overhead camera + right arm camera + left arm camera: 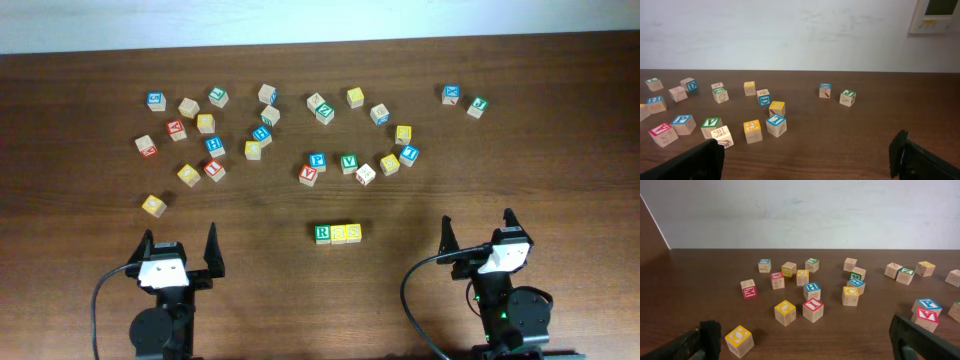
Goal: Spell out RSS
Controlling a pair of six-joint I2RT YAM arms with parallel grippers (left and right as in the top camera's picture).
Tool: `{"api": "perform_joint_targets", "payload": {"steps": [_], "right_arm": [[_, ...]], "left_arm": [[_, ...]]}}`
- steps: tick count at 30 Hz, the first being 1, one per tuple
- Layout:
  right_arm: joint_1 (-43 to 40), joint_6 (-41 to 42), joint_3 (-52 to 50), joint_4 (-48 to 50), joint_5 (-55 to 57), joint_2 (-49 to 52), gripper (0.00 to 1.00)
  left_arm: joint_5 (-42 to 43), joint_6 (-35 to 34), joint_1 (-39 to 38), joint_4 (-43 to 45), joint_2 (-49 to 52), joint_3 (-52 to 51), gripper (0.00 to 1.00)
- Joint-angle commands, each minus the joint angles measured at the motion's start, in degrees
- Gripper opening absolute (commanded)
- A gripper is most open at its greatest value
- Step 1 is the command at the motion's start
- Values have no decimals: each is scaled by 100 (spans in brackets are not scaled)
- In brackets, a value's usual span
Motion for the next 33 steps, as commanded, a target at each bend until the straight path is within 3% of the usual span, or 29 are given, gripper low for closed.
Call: {"api": "perform_joint_targets", "payload": {"steps": [1, 33], "right_arm": [[22, 68, -35, -26, 46, -42, 98], [22, -59, -35, -39, 164, -44, 98]], "left_arm": [[-133, -81, -22, -4, -35, -37, 99], [-52, -83, -22, 4, -33, -35, 99]]}}
